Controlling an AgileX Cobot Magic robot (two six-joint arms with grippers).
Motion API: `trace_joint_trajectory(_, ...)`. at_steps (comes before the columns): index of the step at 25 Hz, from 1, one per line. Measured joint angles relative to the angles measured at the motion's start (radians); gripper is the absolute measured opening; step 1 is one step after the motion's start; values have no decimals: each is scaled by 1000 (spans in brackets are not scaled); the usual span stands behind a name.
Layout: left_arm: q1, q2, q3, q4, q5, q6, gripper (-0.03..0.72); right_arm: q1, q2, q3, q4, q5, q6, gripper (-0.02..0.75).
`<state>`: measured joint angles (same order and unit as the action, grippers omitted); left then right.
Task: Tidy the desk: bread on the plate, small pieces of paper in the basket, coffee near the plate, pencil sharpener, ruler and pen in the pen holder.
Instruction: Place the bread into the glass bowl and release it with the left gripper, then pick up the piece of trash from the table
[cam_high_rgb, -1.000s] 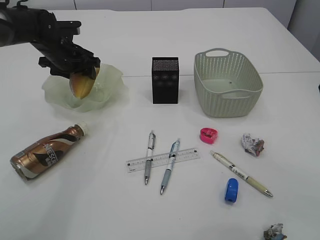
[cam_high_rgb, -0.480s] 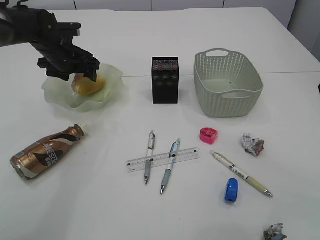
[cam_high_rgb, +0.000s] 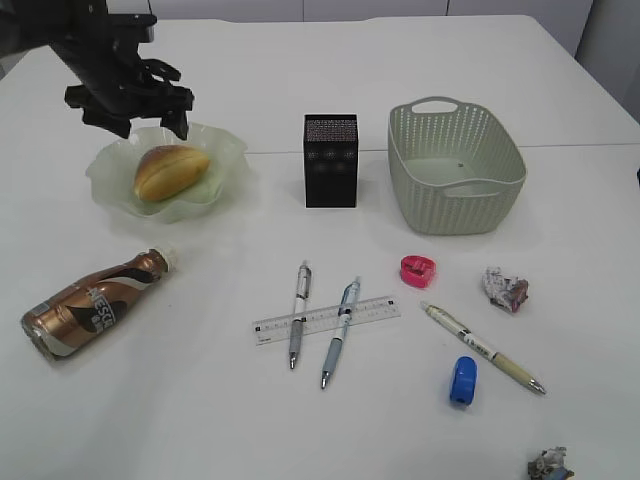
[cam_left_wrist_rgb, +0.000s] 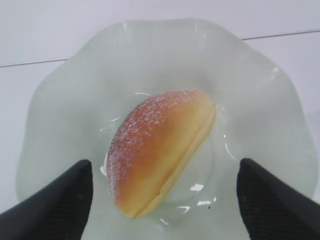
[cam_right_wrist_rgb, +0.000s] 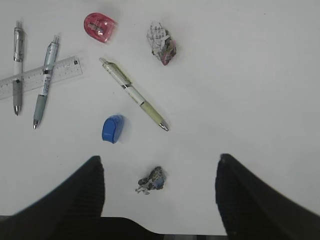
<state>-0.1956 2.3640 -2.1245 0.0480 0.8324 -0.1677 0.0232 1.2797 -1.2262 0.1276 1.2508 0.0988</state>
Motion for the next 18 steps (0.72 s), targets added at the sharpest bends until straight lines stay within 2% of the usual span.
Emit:
trace_joint_trajectory(4, 0, -8, -115, -4, 178, 0, 641, 0, 0, 0, 0, 0, 0, 539)
trace_joint_trajectory(8, 0, -39, -175, -11, 355, 0, 611, 0, 0, 0, 0, 0, 0, 539)
trace_joint_trajectory(12, 0, -69, -194, -24, 401, 9, 595, 0, 0, 0, 0, 0, 0, 539)
trace_joint_trajectory(18, 0, -153, -194, -107, 412, 48, 590, 0, 0, 0, 0, 0, 0, 539)
